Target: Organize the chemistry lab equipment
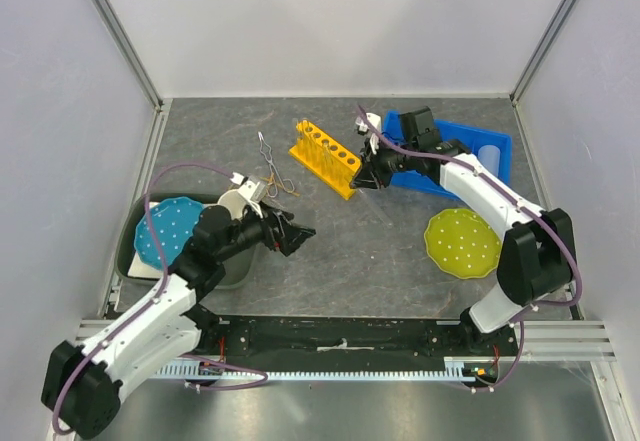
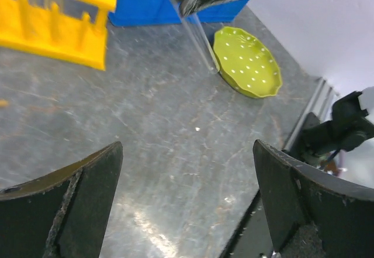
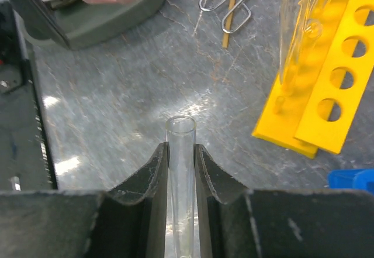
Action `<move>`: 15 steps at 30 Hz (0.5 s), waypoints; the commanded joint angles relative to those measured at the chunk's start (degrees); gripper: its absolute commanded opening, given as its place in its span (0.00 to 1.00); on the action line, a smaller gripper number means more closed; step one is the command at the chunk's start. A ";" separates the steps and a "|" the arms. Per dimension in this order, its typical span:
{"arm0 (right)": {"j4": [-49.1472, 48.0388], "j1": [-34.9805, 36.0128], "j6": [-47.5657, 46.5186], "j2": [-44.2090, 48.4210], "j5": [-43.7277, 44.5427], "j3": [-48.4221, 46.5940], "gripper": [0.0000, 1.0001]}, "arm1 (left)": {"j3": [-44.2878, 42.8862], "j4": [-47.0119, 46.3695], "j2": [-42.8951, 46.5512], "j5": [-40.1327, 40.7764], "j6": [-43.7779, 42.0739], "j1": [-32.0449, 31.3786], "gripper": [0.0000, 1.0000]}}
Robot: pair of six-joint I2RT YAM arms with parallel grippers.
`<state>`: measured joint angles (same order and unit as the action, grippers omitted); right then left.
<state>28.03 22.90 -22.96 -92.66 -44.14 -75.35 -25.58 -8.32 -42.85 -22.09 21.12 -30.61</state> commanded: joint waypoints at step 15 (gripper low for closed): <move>-46.74 -8.83 61.27 5.03 -10.88 21.64 0.20 | -1.04 -36.42 -30.00 10.73 27.74 -13.85 0.96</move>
<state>-5.19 15.97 24.69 -88.44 -52.53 -56.40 -22.31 -38.59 -68.42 -18.37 44.66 -41.45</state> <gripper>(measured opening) 0.272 0.964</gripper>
